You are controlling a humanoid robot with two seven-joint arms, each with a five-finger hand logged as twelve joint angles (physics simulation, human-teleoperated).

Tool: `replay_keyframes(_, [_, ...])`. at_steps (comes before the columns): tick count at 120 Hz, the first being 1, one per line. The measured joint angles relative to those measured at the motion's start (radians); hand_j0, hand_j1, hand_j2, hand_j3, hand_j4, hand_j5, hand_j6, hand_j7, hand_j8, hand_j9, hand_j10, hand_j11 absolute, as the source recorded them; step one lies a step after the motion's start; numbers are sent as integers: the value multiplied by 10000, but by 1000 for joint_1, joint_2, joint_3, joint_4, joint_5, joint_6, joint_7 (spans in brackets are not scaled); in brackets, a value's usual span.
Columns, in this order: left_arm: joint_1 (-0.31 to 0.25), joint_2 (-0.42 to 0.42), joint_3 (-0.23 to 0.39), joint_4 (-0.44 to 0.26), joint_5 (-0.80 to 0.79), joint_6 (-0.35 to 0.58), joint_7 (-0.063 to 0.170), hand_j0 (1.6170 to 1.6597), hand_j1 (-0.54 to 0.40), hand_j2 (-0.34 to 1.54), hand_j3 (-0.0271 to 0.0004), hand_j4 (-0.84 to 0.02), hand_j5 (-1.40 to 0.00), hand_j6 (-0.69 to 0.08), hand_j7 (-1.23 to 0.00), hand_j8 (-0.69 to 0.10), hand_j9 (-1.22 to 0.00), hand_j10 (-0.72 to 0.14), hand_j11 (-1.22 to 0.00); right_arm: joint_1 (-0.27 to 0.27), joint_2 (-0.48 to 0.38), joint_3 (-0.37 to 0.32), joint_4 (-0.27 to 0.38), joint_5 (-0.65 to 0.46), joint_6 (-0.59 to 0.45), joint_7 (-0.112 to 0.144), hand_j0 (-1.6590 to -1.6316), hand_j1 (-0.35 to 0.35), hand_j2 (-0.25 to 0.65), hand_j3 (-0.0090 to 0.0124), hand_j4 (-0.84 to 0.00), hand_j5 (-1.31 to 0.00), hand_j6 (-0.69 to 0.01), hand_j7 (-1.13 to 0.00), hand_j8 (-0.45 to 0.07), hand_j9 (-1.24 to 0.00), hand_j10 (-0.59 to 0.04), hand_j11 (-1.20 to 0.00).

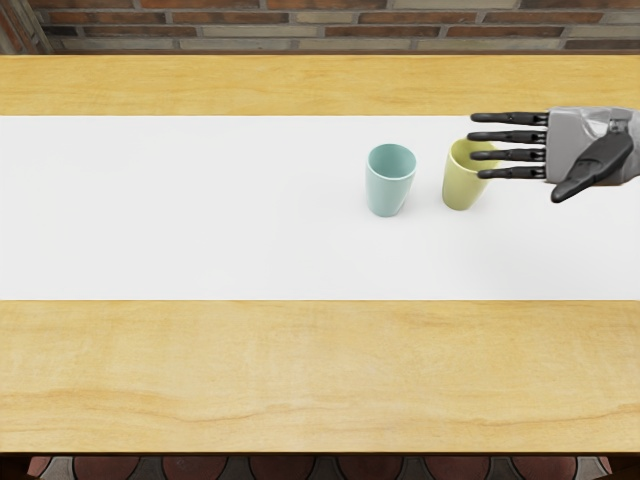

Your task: Pick up cup and place in cup with right hand

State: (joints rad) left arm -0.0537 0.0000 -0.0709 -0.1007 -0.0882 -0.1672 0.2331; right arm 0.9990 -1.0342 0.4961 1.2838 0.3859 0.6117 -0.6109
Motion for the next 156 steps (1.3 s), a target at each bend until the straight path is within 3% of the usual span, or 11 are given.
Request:
replay_keyframes(21, [2,0,-2,0,0,0,0,16581,3491,2,-2,-4,-2,-5,-1,-5,-1,-3,-1,1,-15,6,21,0,0,0,-16580,-3489,-4,0,2,5,45,0,34,4,25,4])
replay_keyframes(31, [0,0,-2,0,-1,0,0,16581,3491,2,-2,-5,-2,-6,-1,-5,-1,-3,-1,33,5,2,24,-28,0,0,-16580,-3491,-1,0,2,6,48,0,37,5,26,4])
replay_keyframes(49, [0,0,-2,0,-1,0,0,16581,3491,2,-1,-5,-1,-6,-1,-5,-1,-3,0,161,145,-5,24,-276,0,0,-16580,-3491,0,0,0,4,35,0,27,3,19,3])
replay_keyframes(68, [0,0,-3,0,-1,0,0,16581,3491,1,-1,-4,-1,-5,-1,-5,-1,-3,0,323,270,-68,14,-502,-2,0,-16581,-3491,-2,0,-5,2,11,0,8,2,6,2])
replay_keyframes(81, [0,0,-3,1,-1,0,0,16581,3491,1,-1,-4,-1,-5,-1,-5,0,-3,0,453,334,-195,-12,-633,-73,0,-16581,-3491,-2,0,-9,0,-2,0,-1,1,-1,1])
replay_keyframes(92, [0,0,-3,1,0,0,0,16581,3491,1,0,-4,-1,-5,-1,-5,0,-3,0,512,401,-274,-55,-732,-142,0,-16581,-3491,-2,0,-12,-1,-10,0,-8,0,-5,0])
replay_keyframes(116, [0,0,-3,1,-1,0,0,16581,3491,0,0,-4,-1,-5,-1,-5,0,-4,0,562,588,-366,-172,-893,-223,0,-16581,-3491,0,0,-18,-2,-23,0,-17,-1,-11,-1])
replay_keyframes(140, [0,0,-3,1,-1,0,0,16581,3491,0,0,-4,-1,-5,0,-5,0,-3,0,576,689,-401,-191,-919,-267,0,-16581,-3491,1,0,-19,-3,-27,0,-20,-2,-13,-1])
replay_keyframes(156, [0,0,-3,1,-1,0,0,16581,3491,0,0,-4,-1,-5,0,-5,0,-4,0,606,708,-497,-189,-930,-328,0,-16581,-3491,2,0,-19,-3,-29,0,-21,-2,-14,-1])
